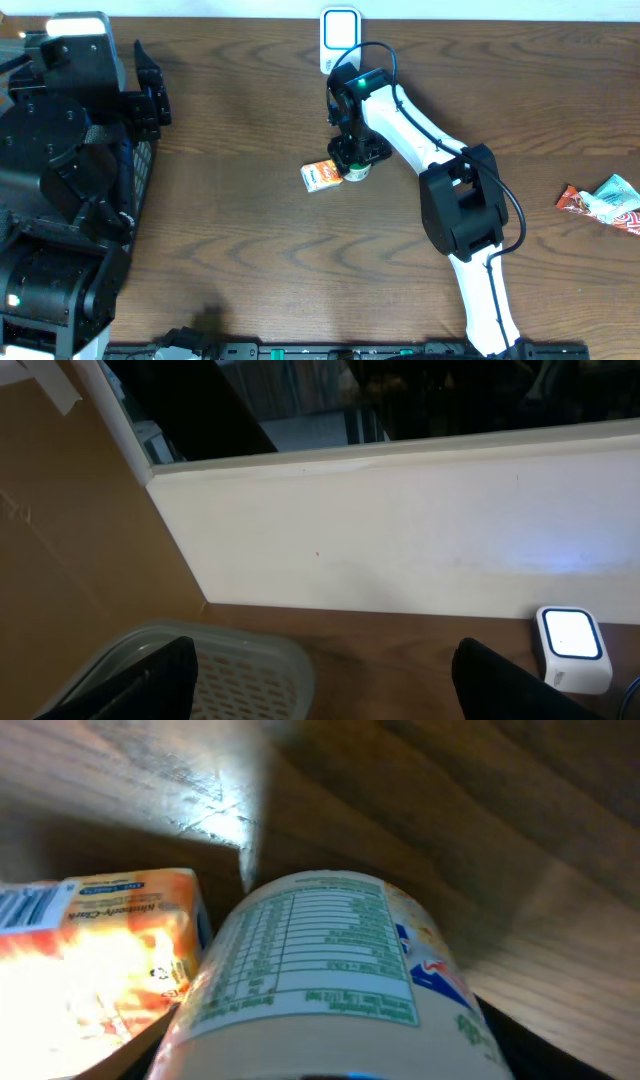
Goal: Scan the item barcode
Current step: 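Close the right gripper around the green-lidded jar and lift it, then hold the jar's barcode label up to the white scanner face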
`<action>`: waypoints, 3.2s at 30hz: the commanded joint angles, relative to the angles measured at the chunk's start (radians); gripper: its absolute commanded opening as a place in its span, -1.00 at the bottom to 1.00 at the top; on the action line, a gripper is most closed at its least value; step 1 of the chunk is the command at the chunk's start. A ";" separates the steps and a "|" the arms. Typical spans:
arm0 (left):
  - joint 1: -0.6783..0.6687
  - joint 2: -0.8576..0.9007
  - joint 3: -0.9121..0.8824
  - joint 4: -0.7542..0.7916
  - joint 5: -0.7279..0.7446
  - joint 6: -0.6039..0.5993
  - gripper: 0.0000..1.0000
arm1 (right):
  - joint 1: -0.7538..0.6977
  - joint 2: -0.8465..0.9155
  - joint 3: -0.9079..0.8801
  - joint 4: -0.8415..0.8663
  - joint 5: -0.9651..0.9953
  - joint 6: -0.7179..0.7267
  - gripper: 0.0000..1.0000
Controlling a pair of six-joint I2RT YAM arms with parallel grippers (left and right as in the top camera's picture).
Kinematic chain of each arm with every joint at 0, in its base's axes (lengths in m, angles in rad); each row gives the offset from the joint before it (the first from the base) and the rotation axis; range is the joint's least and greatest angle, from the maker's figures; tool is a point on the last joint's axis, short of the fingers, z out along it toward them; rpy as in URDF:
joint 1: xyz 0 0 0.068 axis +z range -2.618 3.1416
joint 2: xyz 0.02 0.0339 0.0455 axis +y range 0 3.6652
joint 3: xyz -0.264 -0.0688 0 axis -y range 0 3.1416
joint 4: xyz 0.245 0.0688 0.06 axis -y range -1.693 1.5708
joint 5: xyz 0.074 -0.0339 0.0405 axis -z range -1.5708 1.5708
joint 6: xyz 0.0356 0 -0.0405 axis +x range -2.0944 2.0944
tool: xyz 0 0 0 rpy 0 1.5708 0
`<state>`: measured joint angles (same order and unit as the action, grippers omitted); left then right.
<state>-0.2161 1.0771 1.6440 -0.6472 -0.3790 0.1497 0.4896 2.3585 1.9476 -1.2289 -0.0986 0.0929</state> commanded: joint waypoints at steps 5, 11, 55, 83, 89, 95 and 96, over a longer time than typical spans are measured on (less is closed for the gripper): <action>0.004 -0.009 -0.005 0.001 0.005 -0.016 0.63 | 0.006 0.024 0.148 -0.089 0.008 -0.004 -0.03; 0.004 -0.009 -0.005 0.000 0.005 -0.016 0.64 | 0.006 0.024 0.446 -0.319 0.007 0.049 -0.12; 0.004 -0.006 -0.024 0.005 0.080 -0.080 0.63 | -0.131 0.024 0.529 -0.301 -0.320 0.269 -0.20; 0.004 0.054 -0.057 -0.003 0.079 -0.079 0.64 | -0.021 0.035 0.149 1.043 0.568 0.171 -0.13; 0.004 0.093 -0.063 -0.003 0.079 -0.064 0.63 | -0.026 0.040 0.021 1.272 0.554 0.133 -0.19; 0.004 0.121 -0.063 -0.002 0.079 -0.064 0.64 | -0.026 0.096 -0.002 1.345 0.554 0.134 -0.21; 0.004 0.123 -0.063 -0.002 0.079 -0.061 0.63 | -0.026 0.108 -0.002 1.363 0.553 0.134 -0.21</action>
<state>-0.2161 1.1965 1.5913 -0.6502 -0.3115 0.0792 0.4664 2.4294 1.9469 0.1062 0.4324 0.2405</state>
